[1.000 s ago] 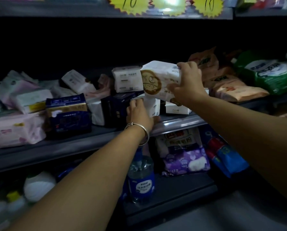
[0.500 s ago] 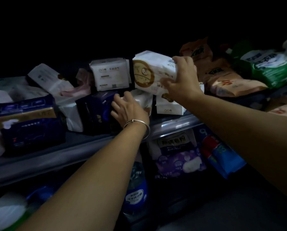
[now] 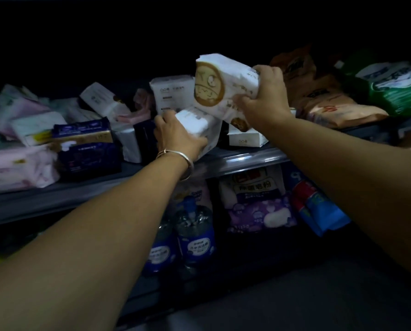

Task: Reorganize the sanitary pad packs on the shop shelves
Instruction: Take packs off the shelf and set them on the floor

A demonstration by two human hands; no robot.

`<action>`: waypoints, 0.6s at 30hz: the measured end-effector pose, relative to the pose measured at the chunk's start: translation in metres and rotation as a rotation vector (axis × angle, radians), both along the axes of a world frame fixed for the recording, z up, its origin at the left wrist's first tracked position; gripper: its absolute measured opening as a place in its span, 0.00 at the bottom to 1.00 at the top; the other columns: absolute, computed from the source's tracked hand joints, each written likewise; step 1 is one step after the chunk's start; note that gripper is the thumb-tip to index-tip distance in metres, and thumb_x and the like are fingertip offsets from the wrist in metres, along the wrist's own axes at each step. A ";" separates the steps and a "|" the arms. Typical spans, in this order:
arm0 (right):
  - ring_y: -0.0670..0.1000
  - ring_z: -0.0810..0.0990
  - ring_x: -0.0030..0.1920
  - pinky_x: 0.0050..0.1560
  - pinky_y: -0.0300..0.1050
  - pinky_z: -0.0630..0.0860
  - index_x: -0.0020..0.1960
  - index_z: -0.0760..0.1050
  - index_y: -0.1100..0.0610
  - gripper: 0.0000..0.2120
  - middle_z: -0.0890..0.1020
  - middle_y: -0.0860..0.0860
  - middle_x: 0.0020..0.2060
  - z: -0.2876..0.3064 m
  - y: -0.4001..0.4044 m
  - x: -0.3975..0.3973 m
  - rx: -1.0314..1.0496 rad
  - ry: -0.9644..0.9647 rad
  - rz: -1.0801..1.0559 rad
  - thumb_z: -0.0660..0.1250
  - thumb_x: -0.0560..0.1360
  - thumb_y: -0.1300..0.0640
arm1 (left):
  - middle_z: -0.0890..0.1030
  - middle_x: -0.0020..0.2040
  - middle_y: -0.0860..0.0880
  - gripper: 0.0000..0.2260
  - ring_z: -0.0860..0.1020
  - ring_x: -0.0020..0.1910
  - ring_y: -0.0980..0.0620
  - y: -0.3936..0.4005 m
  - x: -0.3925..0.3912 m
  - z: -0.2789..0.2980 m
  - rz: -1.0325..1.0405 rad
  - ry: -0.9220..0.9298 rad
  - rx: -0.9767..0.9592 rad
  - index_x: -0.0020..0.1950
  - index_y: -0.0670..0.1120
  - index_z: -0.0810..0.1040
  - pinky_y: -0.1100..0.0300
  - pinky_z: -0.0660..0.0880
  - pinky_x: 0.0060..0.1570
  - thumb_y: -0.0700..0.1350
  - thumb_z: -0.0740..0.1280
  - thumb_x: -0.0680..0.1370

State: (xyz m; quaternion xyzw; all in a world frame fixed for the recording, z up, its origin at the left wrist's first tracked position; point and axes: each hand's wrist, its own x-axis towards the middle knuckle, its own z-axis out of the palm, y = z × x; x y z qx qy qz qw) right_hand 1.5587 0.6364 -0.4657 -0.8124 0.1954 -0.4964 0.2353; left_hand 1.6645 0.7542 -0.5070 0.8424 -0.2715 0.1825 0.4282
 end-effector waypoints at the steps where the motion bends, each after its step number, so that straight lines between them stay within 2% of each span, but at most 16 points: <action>1: 0.56 0.66 0.64 0.64 0.49 0.69 0.69 0.64 0.59 0.24 0.66 0.57 0.64 -0.001 0.007 -0.002 0.008 0.018 0.022 0.66 0.75 0.59 | 0.64 0.64 0.40 0.34 0.66 0.63 0.44 0.014 -0.003 -0.001 -0.016 0.008 0.022 0.65 0.39 0.64 0.56 0.67 0.60 0.45 0.75 0.65; 6: 0.57 0.65 0.65 0.63 0.44 0.65 0.69 0.64 0.60 0.24 0.65 0.58 0.65 -0.014 0.055 -0.001 0.005 0.109 0.101 0.66 0.75 0.58 | 0.67 0.60 0.40 0.28 0.70 0.59 0.43 0.096 -0.008 -0.015 -0.038 0.049 0.085 0.61 0.40 0.67 0.57 0.72 0.55 0.40 0.74 0.64; 9: 0.56 0.66 0.64 0.65 0.47 0.66 0.69 0.64 0.60 0.25 0.66 0.57 0.64 -0.021 0.086 0.006 0.044 0.126 0.140 0.67 0.75 0.58 | 0.71 0.59 0.41 0.27 0.73 0.55 0.43 0.139 -0.007 -0.024 -0.062 0.058 0.140 0.61 0.41 0.68 0.60 0.68 0.45 0.38 0.74 0.65; 14: 0.57 0.67 0.64 0.66 0.51 0.68 0.68 0.65 0.60 0.25 0.66 0.57 0.64 -0.033 0.146 0.025 0.078 0.185 0.259 0.68 0.73 0.59 | 0.73 0.57 0.43 0.26 0.73 0.53 0.45 0.216 -0.002 -0.038 -0.111 0.101 0.202 0.61 0.43 0.67 0.59 0.69 0.44 0.35 0.74 0.67; 18: 0.58 0.68 0.63 0.66 0.51 0.68 0.67 0.67 0.60 0.25 0.66 0.57 0.63 -0.045 0.192 0.043 0.063 0.245 0.304 0.69 0.73 0.58 | 0.74 0.52 0.46 0.26 0.73 0.47 0.48 0.270 0.004 -0.050 -0.099 0.152 0.252 0.61 0.44 0.67 0.60 0.68 0.34 0.35 0.73 0.67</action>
